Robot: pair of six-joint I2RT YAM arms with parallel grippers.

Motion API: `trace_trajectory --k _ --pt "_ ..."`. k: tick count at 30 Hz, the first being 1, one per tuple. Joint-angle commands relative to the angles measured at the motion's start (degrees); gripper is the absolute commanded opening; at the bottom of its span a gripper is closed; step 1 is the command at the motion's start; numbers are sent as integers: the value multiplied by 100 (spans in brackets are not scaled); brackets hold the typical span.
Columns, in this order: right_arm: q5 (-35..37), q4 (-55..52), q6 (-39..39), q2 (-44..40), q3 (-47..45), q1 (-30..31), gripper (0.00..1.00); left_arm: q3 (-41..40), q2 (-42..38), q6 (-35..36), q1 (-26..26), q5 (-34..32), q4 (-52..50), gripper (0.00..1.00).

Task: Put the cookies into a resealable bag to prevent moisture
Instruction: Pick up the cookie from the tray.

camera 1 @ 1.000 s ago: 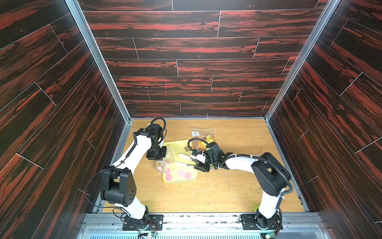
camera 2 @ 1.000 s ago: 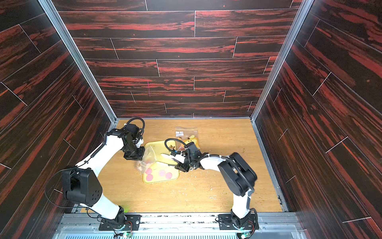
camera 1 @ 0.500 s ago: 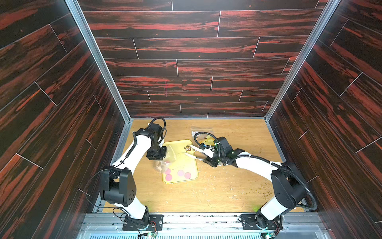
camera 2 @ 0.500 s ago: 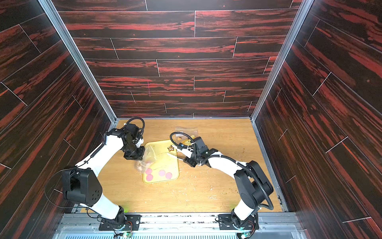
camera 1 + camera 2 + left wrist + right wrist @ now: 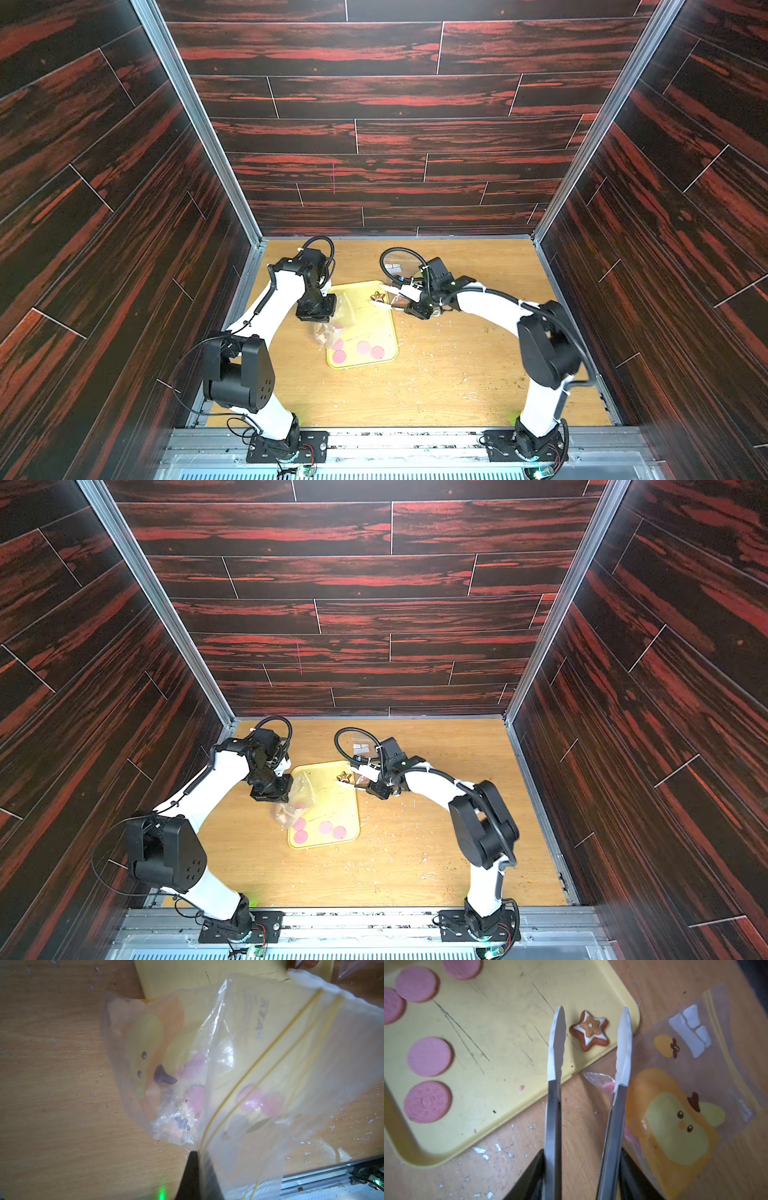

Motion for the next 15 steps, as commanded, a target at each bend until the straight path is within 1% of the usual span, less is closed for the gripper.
trace_trajectory --k 1,6,15 --pt "-232 -415 -348 372 438 -42 54 161 32 127 37 92 -161 0" --pt "-342 -752 -592 611 771 -64 54 153 45 140 37 101 -175 0" --pt "-645 -1772 -844 981 1464 -53 50 152 75 170 36 164 -181 0"
